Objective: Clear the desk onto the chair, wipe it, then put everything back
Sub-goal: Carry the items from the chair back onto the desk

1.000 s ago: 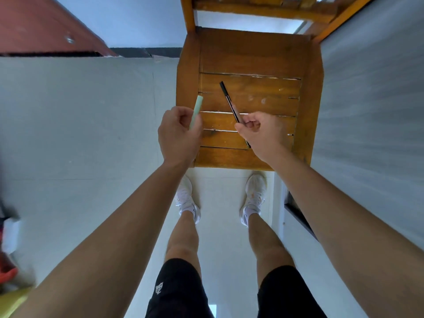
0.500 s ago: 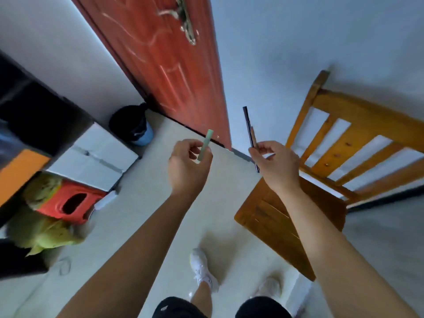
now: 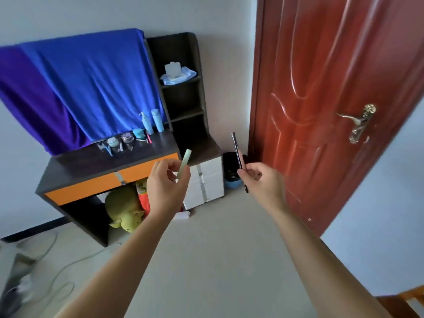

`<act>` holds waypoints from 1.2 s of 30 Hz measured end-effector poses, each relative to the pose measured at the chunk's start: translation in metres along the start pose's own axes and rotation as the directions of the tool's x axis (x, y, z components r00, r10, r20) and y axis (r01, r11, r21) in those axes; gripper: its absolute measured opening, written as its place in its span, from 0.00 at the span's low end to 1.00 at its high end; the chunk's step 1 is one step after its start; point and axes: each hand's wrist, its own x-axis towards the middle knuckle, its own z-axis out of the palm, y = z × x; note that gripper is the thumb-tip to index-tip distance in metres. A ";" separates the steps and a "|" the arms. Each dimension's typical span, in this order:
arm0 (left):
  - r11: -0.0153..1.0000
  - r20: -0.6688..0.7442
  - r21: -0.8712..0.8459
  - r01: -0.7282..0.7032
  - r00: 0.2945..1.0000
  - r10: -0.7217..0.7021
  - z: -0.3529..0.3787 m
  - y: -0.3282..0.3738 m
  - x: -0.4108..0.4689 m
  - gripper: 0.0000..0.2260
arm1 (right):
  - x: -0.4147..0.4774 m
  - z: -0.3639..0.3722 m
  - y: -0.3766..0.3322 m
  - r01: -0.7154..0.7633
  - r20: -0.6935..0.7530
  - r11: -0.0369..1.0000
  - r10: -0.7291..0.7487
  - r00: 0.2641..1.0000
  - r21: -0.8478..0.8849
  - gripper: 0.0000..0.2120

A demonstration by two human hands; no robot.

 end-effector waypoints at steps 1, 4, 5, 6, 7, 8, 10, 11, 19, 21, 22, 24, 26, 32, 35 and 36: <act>1.000 -0.037 0.010 0.014 0.999 -0.014 -0.023 -0.019 0.016 0.04 | 0.008 0.031 -0.015 0.015 0.037 1.000 -0.015 0.999 0.003 0.08; 0.997 -0.128 0.029 0.071 0.990 -0.067 -0.081 -0.070 0.062 0.04 | 0.026 0.115 -0.054 0.082 0.126 0.997 -0.080 0.989 -0.009 0.07; 0.995 -0.149 0.032 0.095 0.985 -0.089 -0.094 -0.085 0.074 0.04 | 0.031 0.138 -0.064 0.102 0.156 0.995 -0.098 0.983 -0.016 0.07; 0.992 -0.164 0.032 0.119 0.980 -0.112 -0.103 -0.098 0.085 0.04 | 0.035 0.158 -0.073 0.116 0.189 0.993 -0.110 0.976 -0.021 0.07; 0.990 -0.175 0.031 0.140 0.976 -0.132 -0.110 -0.110 0.095 0.04 | 0.040 0.176 -0.079 0.128 0.220 0.991 -0.119 0.968 -0.027 0.07; 0.987 -0.183 0.031 0.158 0.972 -0.150 -0.113 -0.123 0.105 0.04 | 0.047 0.193 -0.083 0.140 0.248 0.989 -0.127 0.960 -0.037 0.06; 0.981 -0.191 0.034 0.190 0.965 -0.180 -0.113 -0.147 0.124 0.04 | 0.063 0.223 -0.085 0.151 0.288 0.987 -0.130 0.949 -0.051 0.04; 0.978 -0.186 0.036 0.205 0.963 -0.195 -0.109 -0.158 0.133 0.04 | 0.073 0.236 -0.084 0.147 0.297 0.988 -0.127 0.946 -0.045 0.04; 0.955 -0.179 0.073 0.286 0.946 -0.270 -0.051 -0.239 0.243 0.03 | 0.205 0.347 -0.041 0.093 0.317 0.996 -0.089 0.944 0.002 0.08; 0.937 -0.181 0.085 0.339 0.930 -0.320 -0.035 -0.250 0.278 0.03 | 0.242 0.372 -0.037 0.078 0.352 0.997 -0.076 0.933 0.009 0.10; 0.928 -0.184 0.093 0.360 0.923 -0.339 -0.028 -0.256 0.294 0.03 | 0.259 0.383 -0.037 0.074 0.368 0.997 -0.073 0.927 0.010 0.10; 0.921 -0.199 0.108 0.375 0.916 -0.350 -0.016 -0.268 0.326 0.03 | 0.293 0.403 -0.038 0.074 0.384 0.997 -0.073 0.920 0.014 0.10; 0.914 -0.219 0.110 0.391 0.906 -0.361 -0.006 -0.282 0.355 0.03 | 0.326 0.423 -0.039 0.062 0.392 0.998 -0.064 0.918 0.020 0.10; 0.868 -0.209 0.127 0.480 0.868 -0.450 0.020 -0.341 0.402 0.03 | 0.378 0.480 -0.022 0.024 0.459 1.000 -0.019 0.888 -0.006 0.08; 0.832 -0.165 0.129 0.540 0.839 -0.519 0.034 -0.378 0.421 0.03 | 0.392 0.507 -0.006 -0.005 0.496 0.997 0.040 0.868 -0.072 0.07; 0.818 -0.150 0.129 0.561 0.826 -0.543 0.039 -0.390 0.427 0.03 | 0.397 0.515 -0.001 -0.020 0.503 0.996 0.063 0.862 -0.091 0.07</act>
